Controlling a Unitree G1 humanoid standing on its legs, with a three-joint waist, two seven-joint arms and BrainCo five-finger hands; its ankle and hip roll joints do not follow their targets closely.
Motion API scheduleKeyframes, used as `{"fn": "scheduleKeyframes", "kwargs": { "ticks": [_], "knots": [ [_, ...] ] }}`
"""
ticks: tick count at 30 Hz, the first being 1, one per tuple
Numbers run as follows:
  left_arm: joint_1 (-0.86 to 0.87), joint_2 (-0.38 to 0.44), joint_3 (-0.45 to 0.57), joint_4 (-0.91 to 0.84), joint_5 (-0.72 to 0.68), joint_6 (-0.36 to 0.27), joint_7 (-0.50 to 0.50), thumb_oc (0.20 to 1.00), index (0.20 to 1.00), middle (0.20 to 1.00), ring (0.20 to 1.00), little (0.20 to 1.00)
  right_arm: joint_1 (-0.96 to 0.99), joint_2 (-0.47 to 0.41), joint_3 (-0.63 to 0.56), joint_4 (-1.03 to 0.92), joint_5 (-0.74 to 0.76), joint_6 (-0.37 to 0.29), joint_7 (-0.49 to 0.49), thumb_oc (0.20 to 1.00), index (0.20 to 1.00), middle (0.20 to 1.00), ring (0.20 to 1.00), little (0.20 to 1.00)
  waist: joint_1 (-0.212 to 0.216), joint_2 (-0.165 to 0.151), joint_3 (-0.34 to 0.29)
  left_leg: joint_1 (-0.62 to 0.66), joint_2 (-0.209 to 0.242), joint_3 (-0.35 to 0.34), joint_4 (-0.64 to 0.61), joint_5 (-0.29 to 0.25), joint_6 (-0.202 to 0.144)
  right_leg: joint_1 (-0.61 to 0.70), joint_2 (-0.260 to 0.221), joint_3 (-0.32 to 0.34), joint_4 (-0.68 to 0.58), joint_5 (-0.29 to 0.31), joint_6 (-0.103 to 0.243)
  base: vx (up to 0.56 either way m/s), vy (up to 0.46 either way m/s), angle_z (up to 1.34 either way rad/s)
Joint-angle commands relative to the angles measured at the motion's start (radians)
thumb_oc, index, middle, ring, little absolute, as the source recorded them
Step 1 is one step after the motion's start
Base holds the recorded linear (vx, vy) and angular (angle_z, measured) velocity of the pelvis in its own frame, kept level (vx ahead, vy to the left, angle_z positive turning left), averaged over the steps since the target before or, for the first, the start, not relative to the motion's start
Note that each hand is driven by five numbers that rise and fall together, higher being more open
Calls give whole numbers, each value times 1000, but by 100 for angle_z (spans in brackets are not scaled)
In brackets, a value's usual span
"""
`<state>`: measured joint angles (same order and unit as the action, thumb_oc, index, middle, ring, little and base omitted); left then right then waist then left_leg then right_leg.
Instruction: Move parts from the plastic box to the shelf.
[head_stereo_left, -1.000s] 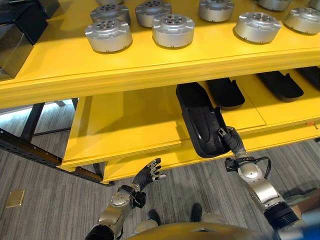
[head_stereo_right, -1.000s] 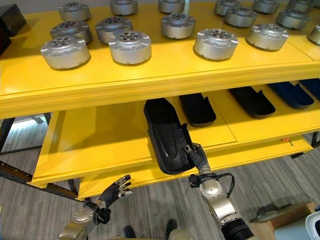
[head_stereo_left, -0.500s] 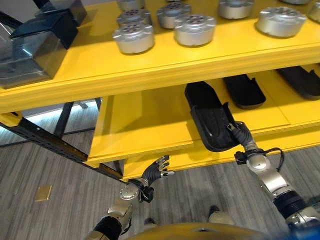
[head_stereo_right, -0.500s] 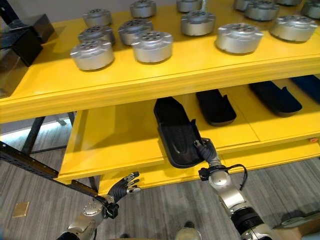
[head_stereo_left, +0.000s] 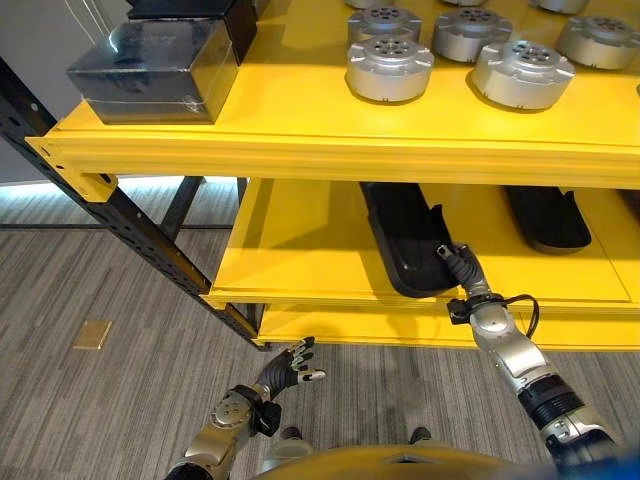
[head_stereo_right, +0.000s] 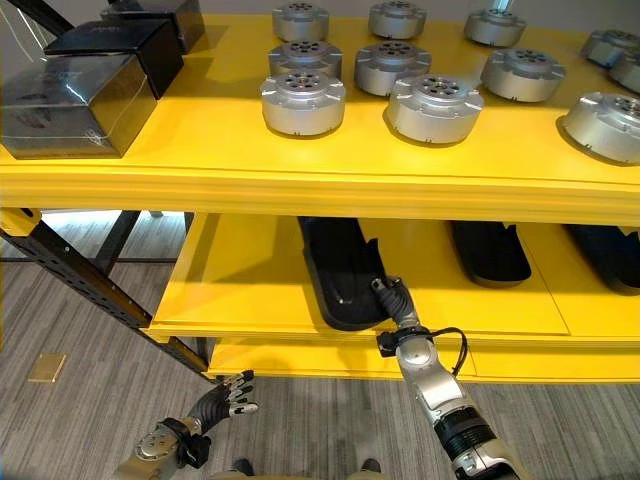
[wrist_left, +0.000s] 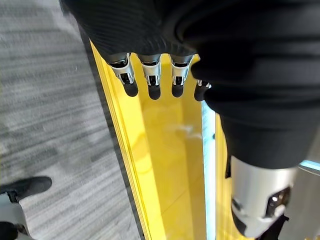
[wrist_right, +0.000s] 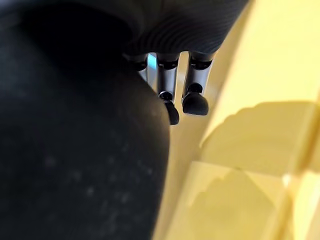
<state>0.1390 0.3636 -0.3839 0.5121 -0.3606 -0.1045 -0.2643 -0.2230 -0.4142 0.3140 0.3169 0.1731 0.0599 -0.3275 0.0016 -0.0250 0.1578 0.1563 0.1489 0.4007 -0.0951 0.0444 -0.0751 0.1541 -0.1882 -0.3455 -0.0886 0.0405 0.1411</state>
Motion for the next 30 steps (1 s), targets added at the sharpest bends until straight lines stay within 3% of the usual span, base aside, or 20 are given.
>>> {"fn": "scheduleKeyframes", "kwargs": {
  "ticks": [1,11,20,30],
  "knots": [
    [-37,7,-6,-46,-8,-30,-19,1000,1000,1000,1000,1000,-148,-18,-28,19,18,-22,-29,200,200,200,200,200,14,1,19,-1,16,1,21,0,12,-45,26,6,125,-53,-25,0,0,0],
    [-118,32,-33,-55,-53,-4,-23,1000,1000,1000,1000,1000,-344,-58,-41,200,40,58,-80,200,200,200,200,200,54,12,89,-97,28,-12,87,8,16,-131,20,-3,177,-47,-39,-79,-16,7],
    [-227,45,-58,-72,-109,3,12,1000,1000,1000,1000,1000,-506,-91,-21,356,90,60,-111,200,200,200,200,200,77,36,198,-172,33,-39,124,4,1,-210,14,6,233,-71,-33,-110,-9,4],
    [-288,44,-87,-65,-122,8,34,1000,1000,1000,1000,1000,-634,-101,-6,510,165,88,-161,200,200,200,200,200,91,64,273,-230,40,-46,137,20,-13,-275,5,3,254,-66,-31,-70,-7,0]
  ]
}}
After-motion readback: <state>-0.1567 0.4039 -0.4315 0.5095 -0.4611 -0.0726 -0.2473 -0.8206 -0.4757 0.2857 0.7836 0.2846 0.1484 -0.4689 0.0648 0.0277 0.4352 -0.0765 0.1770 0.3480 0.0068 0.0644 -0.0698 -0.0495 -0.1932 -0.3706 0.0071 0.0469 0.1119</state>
